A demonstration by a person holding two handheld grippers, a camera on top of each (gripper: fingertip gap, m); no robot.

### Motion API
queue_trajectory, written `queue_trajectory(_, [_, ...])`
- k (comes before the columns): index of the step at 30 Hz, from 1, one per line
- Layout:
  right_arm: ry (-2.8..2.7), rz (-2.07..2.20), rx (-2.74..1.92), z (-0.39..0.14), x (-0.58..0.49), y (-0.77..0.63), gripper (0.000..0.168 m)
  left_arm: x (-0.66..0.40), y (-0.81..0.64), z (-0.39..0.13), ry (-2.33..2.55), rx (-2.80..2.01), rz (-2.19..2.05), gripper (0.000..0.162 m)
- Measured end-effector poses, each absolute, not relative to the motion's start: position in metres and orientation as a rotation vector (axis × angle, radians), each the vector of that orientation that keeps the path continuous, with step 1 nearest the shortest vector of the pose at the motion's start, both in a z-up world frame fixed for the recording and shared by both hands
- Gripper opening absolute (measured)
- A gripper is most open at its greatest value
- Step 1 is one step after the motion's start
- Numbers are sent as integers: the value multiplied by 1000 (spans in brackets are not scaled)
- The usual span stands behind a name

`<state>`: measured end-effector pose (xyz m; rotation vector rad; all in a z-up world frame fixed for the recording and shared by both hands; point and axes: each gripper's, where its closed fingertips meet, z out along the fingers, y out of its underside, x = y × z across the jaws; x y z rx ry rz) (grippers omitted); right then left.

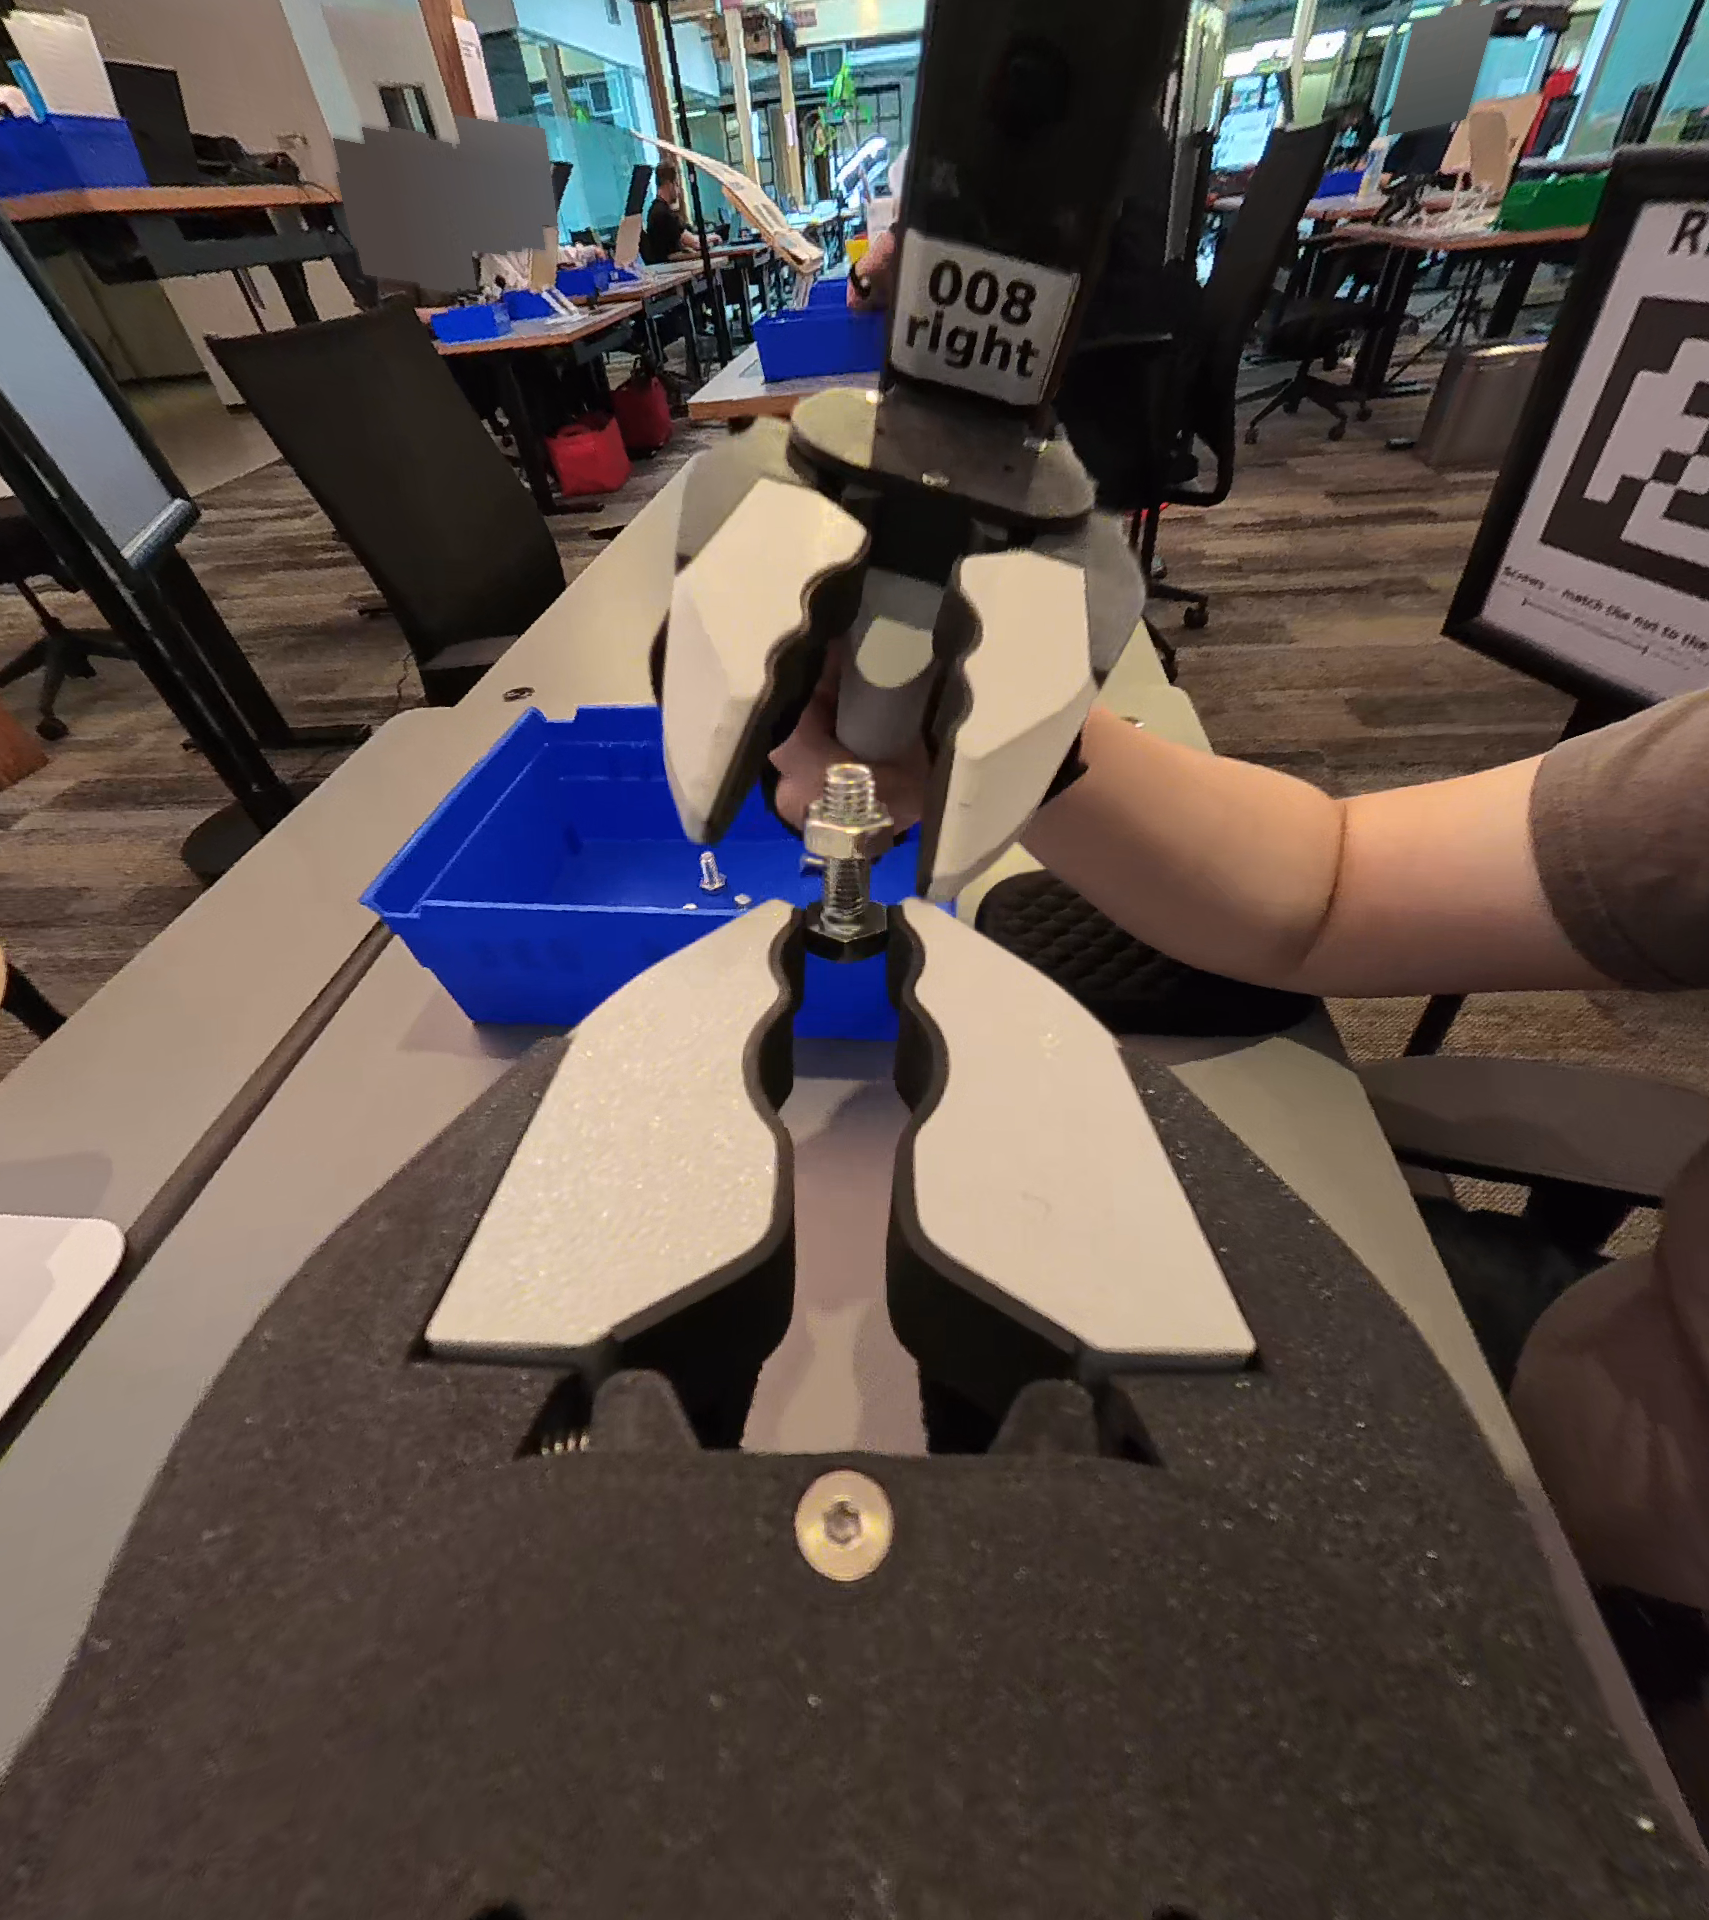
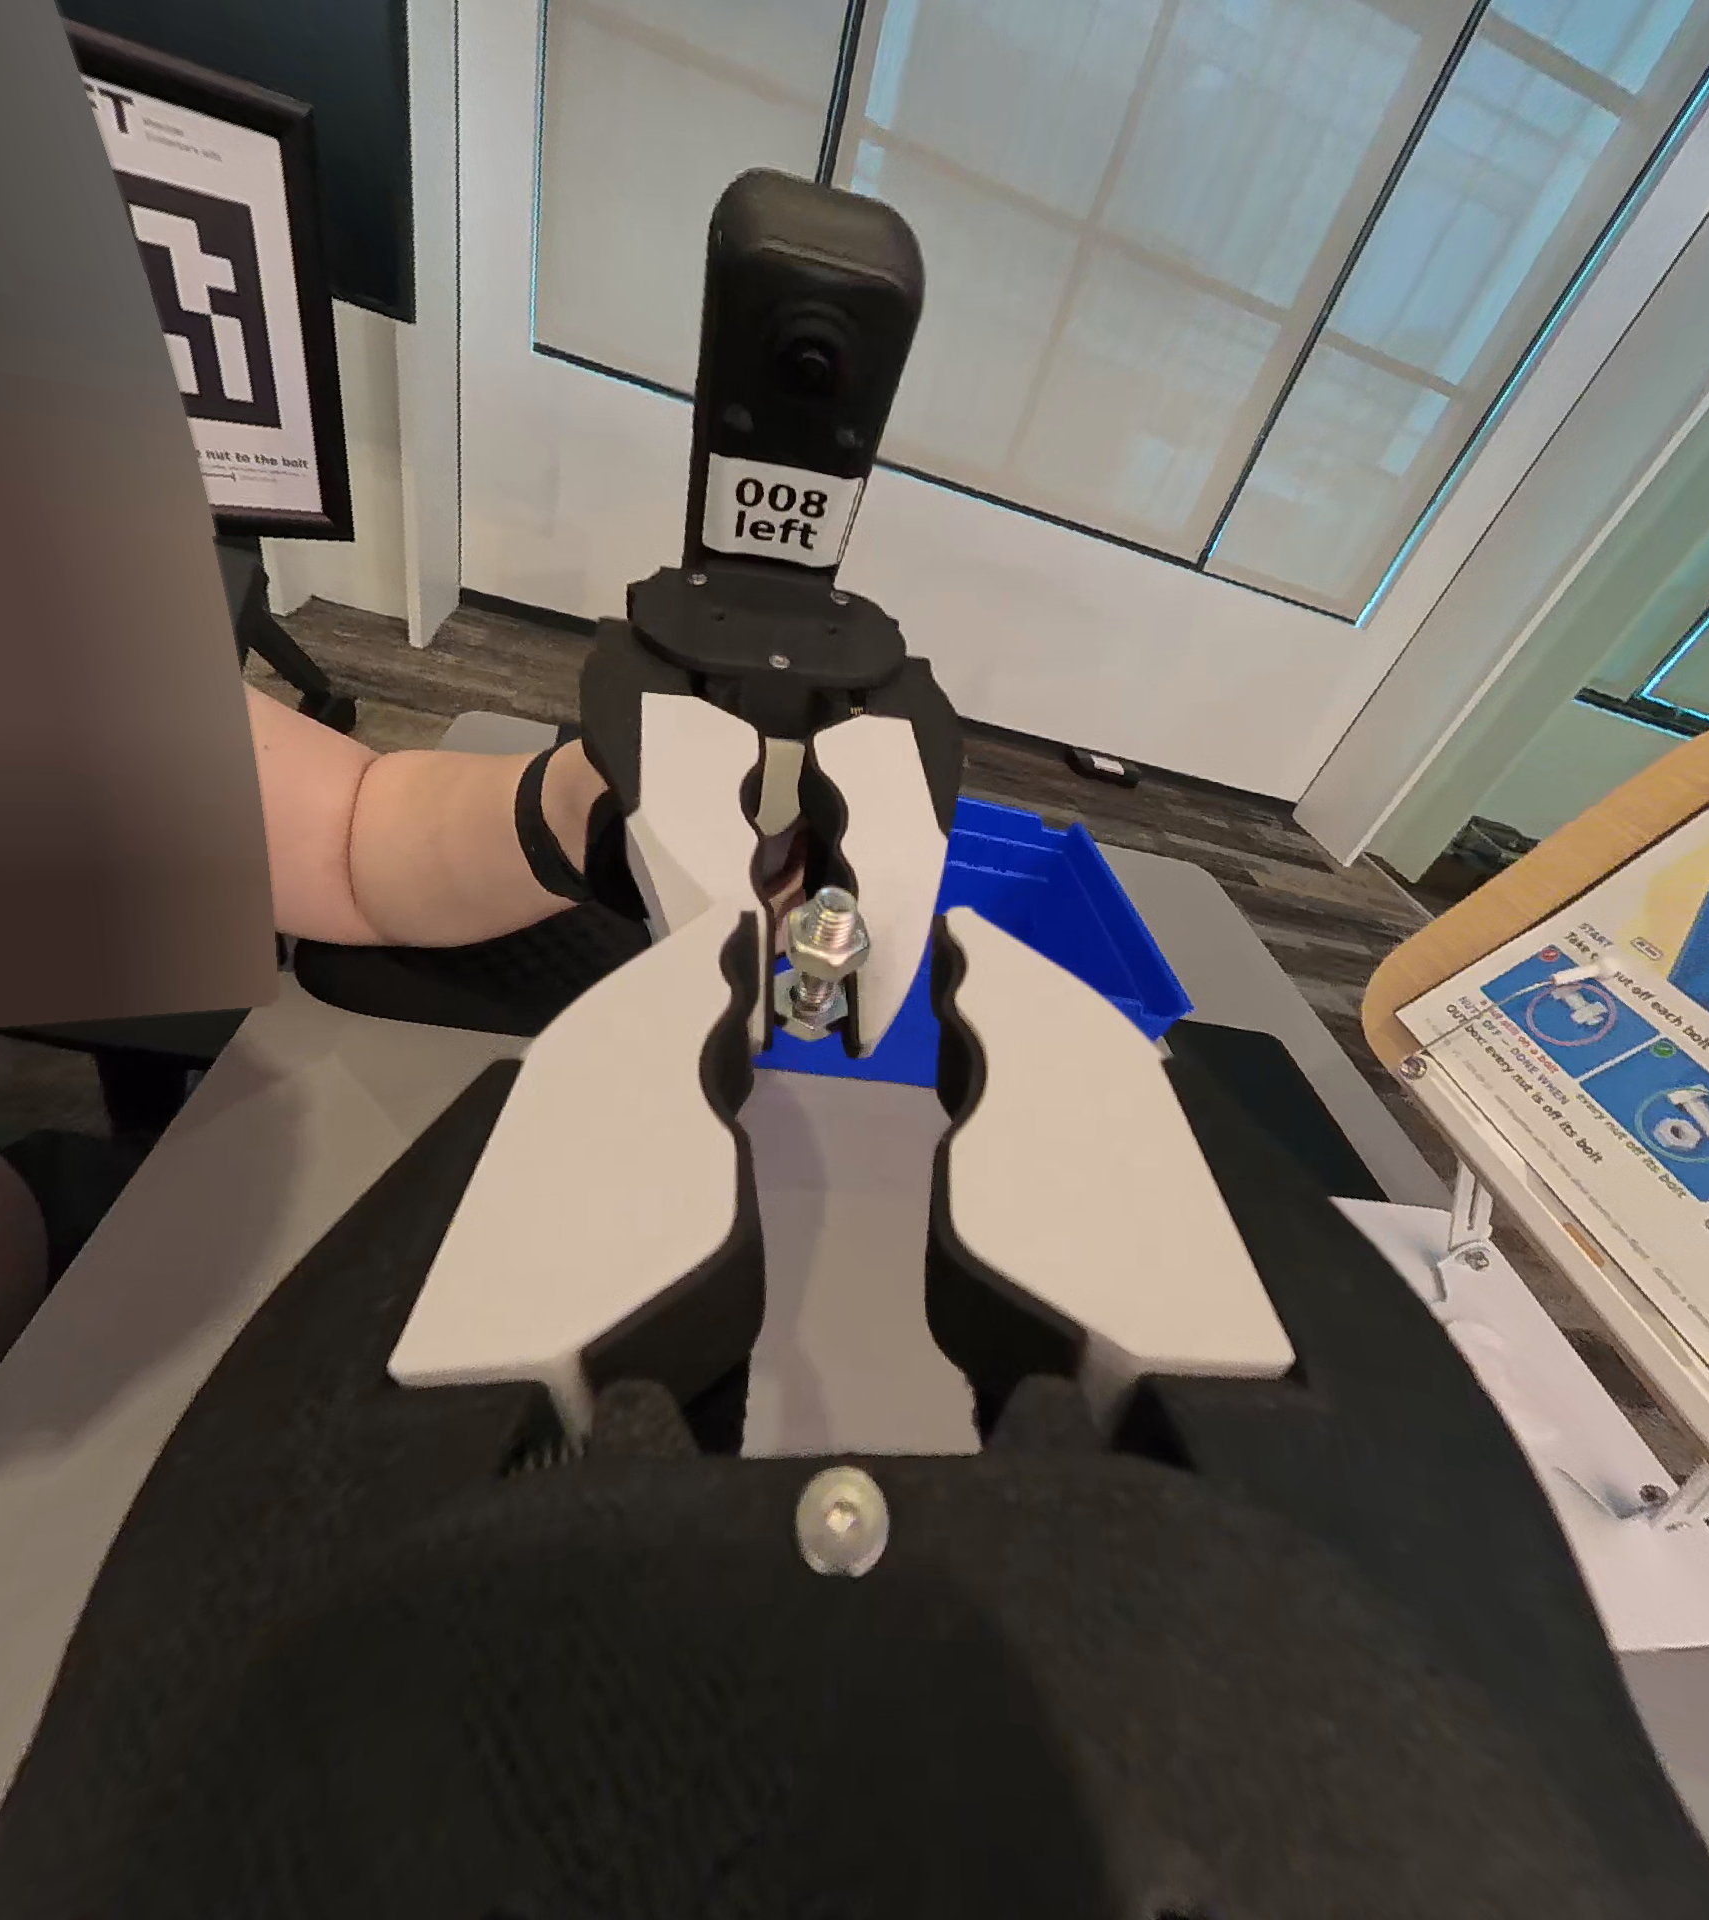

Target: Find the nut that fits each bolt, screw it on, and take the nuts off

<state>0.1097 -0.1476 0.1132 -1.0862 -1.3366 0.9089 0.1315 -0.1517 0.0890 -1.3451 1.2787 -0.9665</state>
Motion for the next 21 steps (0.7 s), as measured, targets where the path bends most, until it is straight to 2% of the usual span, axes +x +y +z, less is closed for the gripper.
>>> queue_trajectory(7, [-1259, 1194, -1077, 129, 122, -151, 28, 128, -156, 99, 1244, -1337, -1075, 14])
queue_trajectory(21, [-1265, 1172, -1176, 127, 108, -157, 23, 130, -161, 105, 1233, -1308, -1103, 14])
